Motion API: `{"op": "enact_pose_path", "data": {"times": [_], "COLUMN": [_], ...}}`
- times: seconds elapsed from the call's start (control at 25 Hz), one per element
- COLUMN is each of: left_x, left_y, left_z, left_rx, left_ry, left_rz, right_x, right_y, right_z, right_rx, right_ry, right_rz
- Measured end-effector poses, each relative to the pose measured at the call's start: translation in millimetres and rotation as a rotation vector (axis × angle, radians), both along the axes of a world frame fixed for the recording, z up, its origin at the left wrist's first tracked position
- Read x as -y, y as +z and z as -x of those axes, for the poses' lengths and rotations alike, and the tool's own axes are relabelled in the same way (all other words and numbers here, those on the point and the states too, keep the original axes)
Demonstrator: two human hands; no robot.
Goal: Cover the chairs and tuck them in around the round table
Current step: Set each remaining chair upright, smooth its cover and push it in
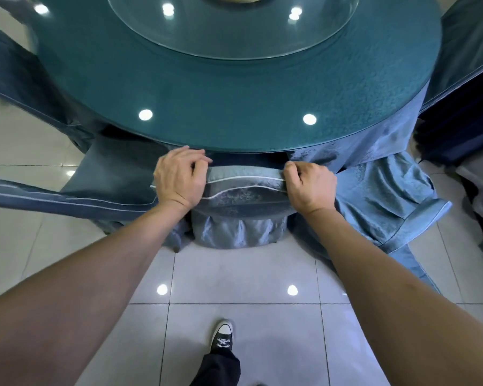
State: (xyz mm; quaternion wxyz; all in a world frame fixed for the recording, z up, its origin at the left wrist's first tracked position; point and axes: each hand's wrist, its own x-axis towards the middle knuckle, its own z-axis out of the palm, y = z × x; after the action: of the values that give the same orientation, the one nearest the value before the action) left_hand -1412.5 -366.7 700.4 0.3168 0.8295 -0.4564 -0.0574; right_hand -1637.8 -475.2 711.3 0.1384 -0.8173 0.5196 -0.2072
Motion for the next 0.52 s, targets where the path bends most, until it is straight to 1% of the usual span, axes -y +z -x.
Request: {"op": "enact_pose_path", "data": {"times": [0.16,0.32,0.52], "left_x": [31.1,52.9,58.4], "left_y": [-1.5,7.8,10.4], "left_z": [-15.8,-21.8,-22.2], "left_rx": [-0.003,0.015,0.040], "left_ry": [-0.006,-0.031,-0.051], "left_rz": [0.006,-0.038,-0.086], "right_x": [32.6,54.1,63.8], "right_y": [-4.6,-0.9,-0.3], "right_z": [-10.8,-19.8,-19.4], "right_rx": [-0.032,-0.050,-0.035], "right_ry": [-0.002,-0.006,0.000], "right_rz": [0.000,-0.019,-0.036]}}
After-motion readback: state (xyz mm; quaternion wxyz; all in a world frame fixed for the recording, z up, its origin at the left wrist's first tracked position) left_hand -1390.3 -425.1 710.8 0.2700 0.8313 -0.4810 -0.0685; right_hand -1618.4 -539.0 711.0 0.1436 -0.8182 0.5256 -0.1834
